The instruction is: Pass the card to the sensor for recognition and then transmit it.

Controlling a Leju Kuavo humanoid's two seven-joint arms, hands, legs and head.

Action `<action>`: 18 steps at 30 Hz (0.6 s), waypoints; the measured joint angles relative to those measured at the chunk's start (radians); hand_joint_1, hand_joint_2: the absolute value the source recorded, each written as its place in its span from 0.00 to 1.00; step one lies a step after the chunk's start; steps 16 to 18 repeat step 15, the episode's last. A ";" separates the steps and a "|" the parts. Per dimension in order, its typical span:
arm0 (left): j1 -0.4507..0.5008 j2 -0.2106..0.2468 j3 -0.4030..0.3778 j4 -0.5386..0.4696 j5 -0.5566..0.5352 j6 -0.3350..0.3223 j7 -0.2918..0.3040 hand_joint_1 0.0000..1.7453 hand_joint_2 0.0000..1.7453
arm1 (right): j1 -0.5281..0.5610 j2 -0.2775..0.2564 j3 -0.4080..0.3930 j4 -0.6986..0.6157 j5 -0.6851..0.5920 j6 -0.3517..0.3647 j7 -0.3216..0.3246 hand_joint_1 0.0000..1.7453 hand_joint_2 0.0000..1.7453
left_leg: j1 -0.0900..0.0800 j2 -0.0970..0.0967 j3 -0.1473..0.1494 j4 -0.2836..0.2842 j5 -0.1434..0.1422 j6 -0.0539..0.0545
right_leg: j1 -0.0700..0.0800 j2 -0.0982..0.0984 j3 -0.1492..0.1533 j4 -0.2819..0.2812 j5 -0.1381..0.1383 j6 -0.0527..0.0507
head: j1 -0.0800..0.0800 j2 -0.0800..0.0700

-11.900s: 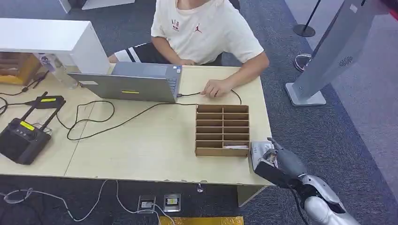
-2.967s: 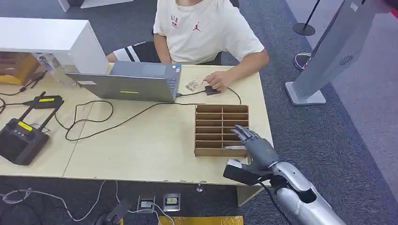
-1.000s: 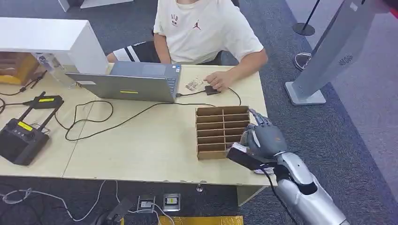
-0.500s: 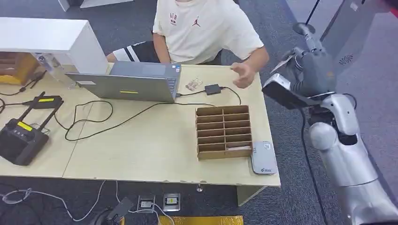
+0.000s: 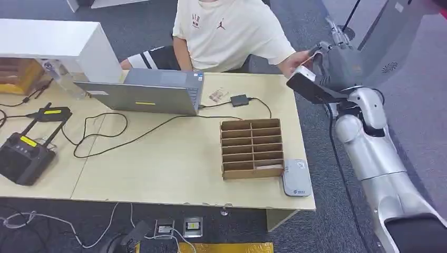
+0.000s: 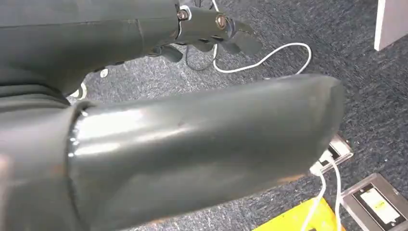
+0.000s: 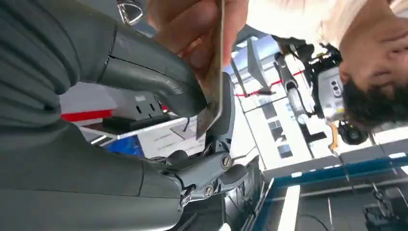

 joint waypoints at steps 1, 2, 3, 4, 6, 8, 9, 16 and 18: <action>0.000 0.000 0.002 0.000 -0.003 0.000 0.002 0.00 0.00 | -0.006 0.007 0.005 0.024 0.000 -0.005 -0.001 1.00 1.00 | 0.000 0.000 0.000 0.000 0.000 0.000 | 0.000 0.000 0.000 0.000 0.000 0.000 | 0.000 0.000; 0.000 0.000 0.007 0.000 -0.004 0.000 0.003 0.00 0.00 | -0.013 0.015 0.011 0.058 0.000 -0.008 -0.002 1.00 1.00 | 0.000 0.000 0.000 0.000 0.000 0.000 | 0.000 0.000 0.000 0.000 0.000 0.000 | 0.000 0.000; 0.000 0.000 0.010 0.000 -0.004 0.000 0.004 0.00 0.00 | -0.019 0.022 0.015 0.088 0.000 -0.011 -0.003 1.00 1.00 | 0.000 0.000 0.000 0.000 0.000 0.000 | 0.000 0.000 0.000 0.000 0.000 0.000 | 0.000 0.000; 0.000 0.000 0.012 0.000 -0.004 0.000 0.006 0.00 0.00 | -0.022 0.028 0.020 0.113 0.000 -0.014 -0.003 1.00 1.00 | 0.000 0.000 0.000 0.000 0.000 0.000 | 0.000 0.000 0.000 0.000 0.000 0.000 | 0.000 0.000; 0.000 0.000 0.016 0.000 -0.005 0.000 0.008 0.00 0.00 | -0.023 0.034 0.028 0.143 0.000 -0.018 -0.003 1.00 1.00 | 0.000 0.000 0.000 0.000 0.000 0.000 | 0.000 0.000 0.000 0.000 0.000 0.000 | 0.000 0.000; 0.000 0.000 0.016 0.000 -0.005 -0.002 0.009 0.00 0.00 | -0.024 0.040 0.034 0.175 0.003 -0.022 -0.003 0.01 1.00 | 0.000 0.000 0.000 0.000 0.000 0.000 | 0.000 0.000 0.000 0.000 0.000 0.000 | 0.000 0.000; 0.000 0.000 0.017 0.000 -0.005 -0.003 0.010 0.00 0.00 | -0.025 0.043 0.038 0.188 0.003 -0.025 -0.003 0.01 1.00 | 0.000 0.000 0.000 0.000 0.000 0.000 | 0.000 0.000 0.000 0.000 0.000 0.000 | 0.000 0.000; 0.000 0.002 0.026 0.000 -0.007 -0.005 0.010 0.00 0.00 | -0.029 0.048 0.055 0.249 -0.007 -0.066 -0.009 0.00 1.00 | 0.000 0.000 0.000 0.000 0.000 0.000 | 0.000 0.000 0.000 0.000 0.000 0.000 | 0.000 0.000; 0.000 0.002 0.026 0.000 -0.007 -0.005 0.010 0.00 0.00 | -0.029 0.048 0.055 0.249 -0.007 -0.066 -0.009 0.00 1.00 | 0.000 0.000 0.000 0.000 0.000 0.000 | 0.000 0.000 0.000 0.000 0.000 0.000 | 0.000 0.000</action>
